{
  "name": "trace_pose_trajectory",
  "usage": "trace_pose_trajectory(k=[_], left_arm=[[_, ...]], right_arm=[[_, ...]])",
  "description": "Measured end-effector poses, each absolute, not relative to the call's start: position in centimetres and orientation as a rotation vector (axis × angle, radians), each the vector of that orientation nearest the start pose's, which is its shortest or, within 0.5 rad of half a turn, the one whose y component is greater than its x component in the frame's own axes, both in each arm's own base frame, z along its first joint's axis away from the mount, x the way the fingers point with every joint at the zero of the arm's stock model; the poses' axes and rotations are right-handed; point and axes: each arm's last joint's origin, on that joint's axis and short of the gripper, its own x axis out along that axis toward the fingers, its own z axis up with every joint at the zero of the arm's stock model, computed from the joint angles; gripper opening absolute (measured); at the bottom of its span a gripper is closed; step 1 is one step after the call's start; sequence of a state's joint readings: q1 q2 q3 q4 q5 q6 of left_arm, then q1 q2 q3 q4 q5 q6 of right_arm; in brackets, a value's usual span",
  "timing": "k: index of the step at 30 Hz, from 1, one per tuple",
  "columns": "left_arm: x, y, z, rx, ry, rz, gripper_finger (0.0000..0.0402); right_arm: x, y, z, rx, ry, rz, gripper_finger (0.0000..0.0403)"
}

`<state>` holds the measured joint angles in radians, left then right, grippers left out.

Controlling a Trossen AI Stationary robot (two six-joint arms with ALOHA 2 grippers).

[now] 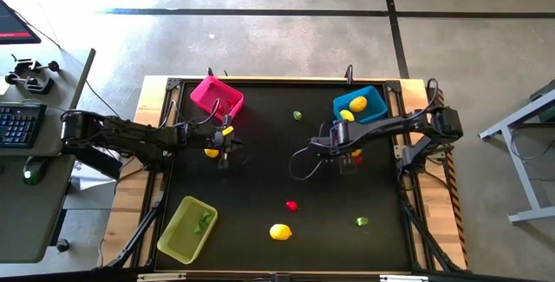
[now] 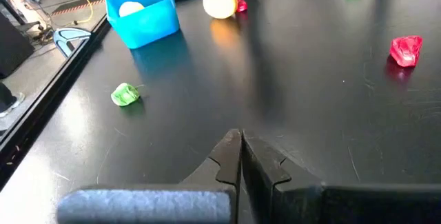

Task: Sort produce into baskets
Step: Put the yellow lemon into the blue bin

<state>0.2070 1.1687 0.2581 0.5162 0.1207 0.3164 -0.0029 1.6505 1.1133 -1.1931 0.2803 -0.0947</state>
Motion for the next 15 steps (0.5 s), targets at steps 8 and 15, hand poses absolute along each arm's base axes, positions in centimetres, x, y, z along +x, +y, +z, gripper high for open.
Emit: trace_pose_trajectory(k=[8, 15], left_arm=[[19.9, 3.8, 15.1, 0.245, 0.413, 0.020, 0.0000], [19.9, 3.8, 15.2, 0.246, 0.410, 0.021, 0.0000]], right_arm=[[25.7, -0.9, 17.4, -0.370, 1.850, -0.046, 0.0282], [24.4, -0.9, 15.6, -0.400, 1.891, -0.002, 0.0282]])
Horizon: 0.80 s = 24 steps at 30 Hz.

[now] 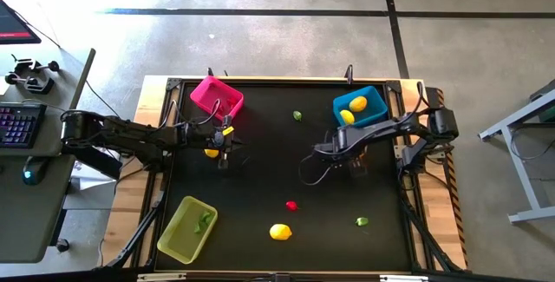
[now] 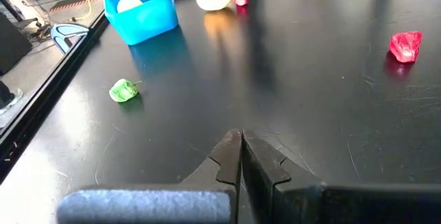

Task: Sort produce into baskets
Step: Put the yellow lemon into the blue bin

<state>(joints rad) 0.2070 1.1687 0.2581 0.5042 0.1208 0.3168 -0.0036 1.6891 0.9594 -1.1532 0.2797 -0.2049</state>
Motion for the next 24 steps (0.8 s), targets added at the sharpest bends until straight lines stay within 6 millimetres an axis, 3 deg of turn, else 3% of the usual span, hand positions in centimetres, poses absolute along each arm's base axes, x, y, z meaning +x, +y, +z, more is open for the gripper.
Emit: trace_pose_trajectory(k=[5, 9, 11, 15, 17, 19, 21, 24], left_arm=[[19.9, 3.8, 15.2, 0.246, 0.410, 0.021, 0.0000], [19.9, 3.8, 15.2, 0.246, 0.410, 0.021, 0.0000], [19.9, 3.8, 15.2, 0.246, 0.410, 0.020, 0.0000], [19.9, 3.8, 15.1, 0.245, 0.412, 0.021, 0.0000], [19.9, 3.8, 15.1, 0.245, 0.416, 0.020, 0.0000], [19.9, 3.8, 15.1, 0.244, 0.416, 0.020, 0.0000], [19.9, 3.8, 15.1, 0.243, 0.422, 0.019, 0.0000], [19.9, 3.8, 15.0, 0.243, 0.423, 0.018, 0.0000]], right_arm=[[24.1, -1.0, 15.3, -0.490, 1.912, 0.016, 0.0282], [25.1, -1.1, 16.6, -0.401, 1.860, -0.164, 0.0282], [25.6, -1.1, 17.8, -0.259, 1.836, -0.299, 0.0282], [26.1, -1.5, 19.9, 0.200, 1.742, -0.699, 0.0282], [26.0, -1.8, 20.4, 0.413, 1.665, -0.919, 0.0282], [26.0, -1.9, 20.4, 0.506, 1.615, -1.024, 0.0282], [25.9, -1.6, 20.0, 0.457, 1.629, -0.987, 0.0282], [26.0, -0.7, 19.7, 0.168, 1.718, -0.699, 0.0282]])
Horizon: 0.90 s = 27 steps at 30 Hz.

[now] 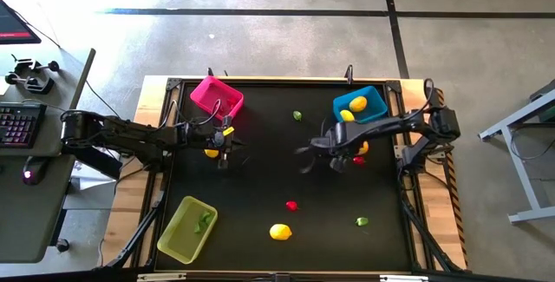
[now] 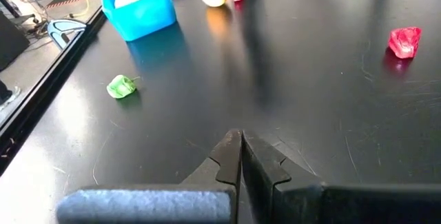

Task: Sort produce into baskets
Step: Put the yellow lemon into the blue bin

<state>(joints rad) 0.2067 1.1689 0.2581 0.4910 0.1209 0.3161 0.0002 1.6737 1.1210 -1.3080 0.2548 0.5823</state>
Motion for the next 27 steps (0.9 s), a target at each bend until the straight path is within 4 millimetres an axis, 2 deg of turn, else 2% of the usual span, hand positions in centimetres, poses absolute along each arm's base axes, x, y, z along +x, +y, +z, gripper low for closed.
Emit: trace_pose_trajectory(k=[3, 7, 13, 21, 24, 27], left_arm=[[19.9, 3.8, 15.0, 0.243, 0.424, 0.018, 0.0000], [19.9, 3.8, 15.0, 0.241, 0.430, 0.017, 0.0000], [19.8, 3.8, 14.9, 0.241, 0.435, 0.016, 0.0000], [19.8, 3.8, 14.9, 0.242, 0.433, 0.017, 0.0000], [19.8, 3.8, 14.9, 0.242, 0.433, 0.017, 0.0000], [19.9, 3.8, 15.0, 0.242, 0.432, 0.017, 0.0000]], right_arm=[[25.7, 0.3, 19.8, -0.073, 1.792, -0.512, 0.0282], [25.3, 0.0, 19.3, -0.154, 1.844, -0.424, 0.0282], [23.5, -1.1, 17.0, -0.283, 1.950, -0.329, 0.0282], [23.3, -2.3, 14.8, -0.284, 1.883, -0.281, 0.0281], [23.4, -2.5, 14.7, -0.261, 1.876, -0.282, 0.0275], [23.6, -2.6, 15.0, -0.229, 1.861, -0.316, 0.0250]])
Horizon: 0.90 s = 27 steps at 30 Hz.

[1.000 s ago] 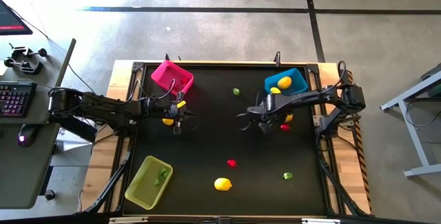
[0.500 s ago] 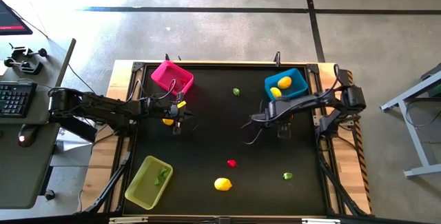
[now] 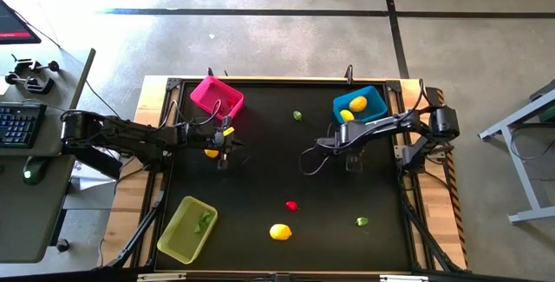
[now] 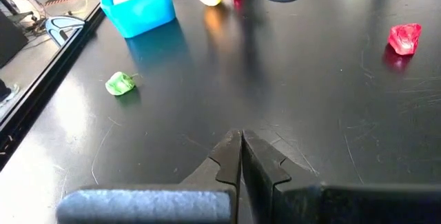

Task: Sort produce into baskets
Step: Put the yellow lemon into the blue bin

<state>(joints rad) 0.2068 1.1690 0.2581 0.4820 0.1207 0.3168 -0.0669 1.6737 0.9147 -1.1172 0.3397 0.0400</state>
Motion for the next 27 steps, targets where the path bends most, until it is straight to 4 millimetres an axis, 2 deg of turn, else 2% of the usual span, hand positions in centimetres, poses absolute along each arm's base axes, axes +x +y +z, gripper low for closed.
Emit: trace_pose_trajectory(k=[4, 7, 10, 14, 17, 21, 27], left_arm=[[19.9, 3.8, 15.0, 0.242, 0.432, 0.017, 0.0000], [19.9, 3.8, 15.0, 0.242, 0.432, 0.017, 0.0000], [19.9, 3.8, 15.0, 0.241, 0.431, 0.017, 0.0000], [19.9, 3.8, 15.0, 0.242, 0.431, 0.017, 0.0000], [19.9, 3.8, 15.0, 0.242, 0.431, 0.017, 0.0000], [19.9, 3.8, 15.0, 0.242, 0.431, 0.017, 0.0000], [19.8, 3.8, 14.9, 0.236, 0.433, 0.018, 0.0000]], right_arm=[[24.5, -2.6, 16.2, -0.190, 1.832, -0.367, 0.0203], [25.1, -2.7, 18.1, -0.147, 1.797, -0.418, 0.0198], [25.0, -3.7, 21.1, -0.057, 1.719, -0.509, 0.0198], [23.4, -6.2, 25.4, 0.027, 1.546, -0.701, 0.0198], [21.4, -8.7, 27.2, 0.099, 1.442, -0.855, 0.0198], [19.7, -12.4, 27.8, 0.230, 1.352, -1.018, 0.0198], [18.0, -17.2, 26.1, 0.432, 1.362, -1.199, 0.0198]])
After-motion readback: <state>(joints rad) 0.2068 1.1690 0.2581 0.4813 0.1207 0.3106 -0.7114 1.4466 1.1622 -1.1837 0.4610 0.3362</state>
